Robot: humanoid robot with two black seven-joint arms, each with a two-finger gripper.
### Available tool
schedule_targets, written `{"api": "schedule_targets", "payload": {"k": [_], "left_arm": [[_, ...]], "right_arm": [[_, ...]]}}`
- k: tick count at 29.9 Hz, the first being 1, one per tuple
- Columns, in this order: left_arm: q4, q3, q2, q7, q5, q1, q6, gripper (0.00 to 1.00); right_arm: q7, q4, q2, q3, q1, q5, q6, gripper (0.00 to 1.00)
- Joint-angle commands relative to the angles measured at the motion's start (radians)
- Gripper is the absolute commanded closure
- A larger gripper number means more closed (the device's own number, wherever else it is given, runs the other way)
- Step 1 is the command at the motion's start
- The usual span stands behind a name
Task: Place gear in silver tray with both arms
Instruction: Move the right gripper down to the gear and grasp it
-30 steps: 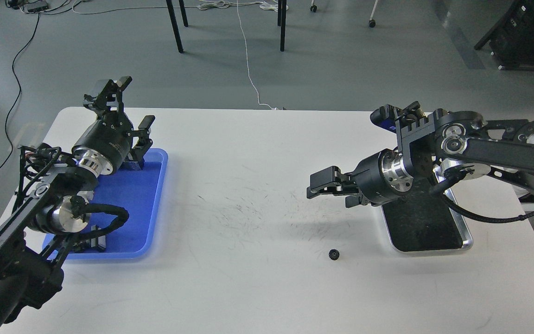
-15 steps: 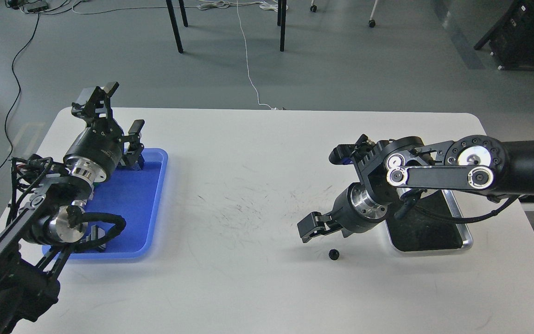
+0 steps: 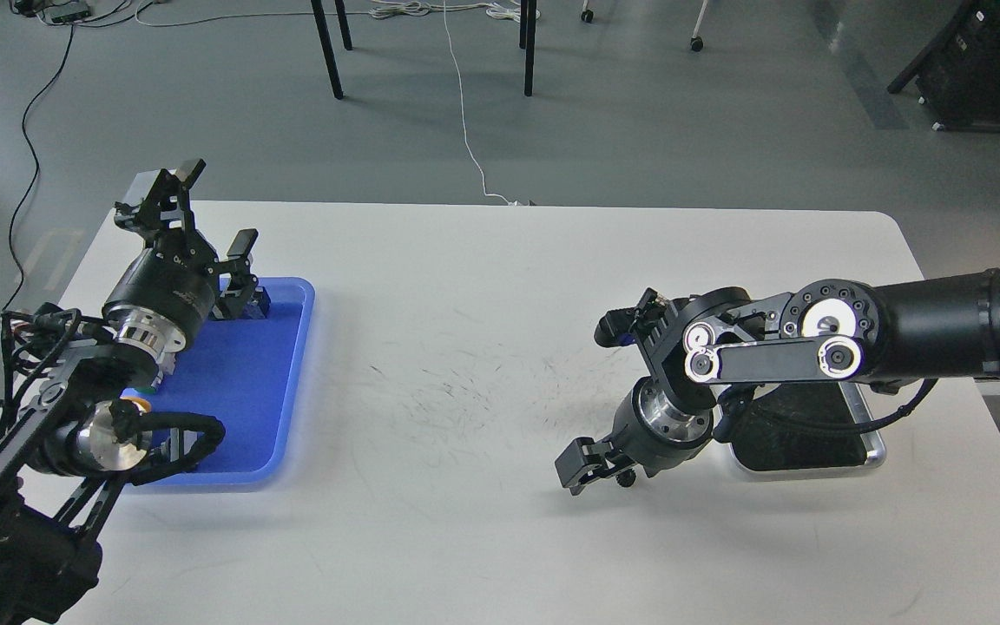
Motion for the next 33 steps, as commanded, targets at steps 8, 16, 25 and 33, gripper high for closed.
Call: {"api": "schedule_targets", "payload": {"k": [8,16,25,33], "left_arm": [[-0.005,-0.006,-0.001,0.000,0.000,0.003,-0.001,0.02],[-0.005,-0.006,0.001,-0.002,-0.001,0.003,-0.001,0.02],[-0.005,-0.008,0.001,-0.002,0.000,0.003,-0.001,0.02],[-0.004,-0.008,-0.002,-0.002,0.000,0.003,-0.001,0.02]], "right_arm": [[-0.009,-0.038,0.038,-0.031,0.002,0.002,0.000,0.03],[-0.011,-0.043,0.039,-0.033,0.007,-0.003,0.000,0.05],[-0.011,-0.041,0.038,-0.063,0.025,-0.001,0.000,0.17],[-0.009,-0.040,0.038,-0.066,0.025,-0.003,0.000,0.32]]}}
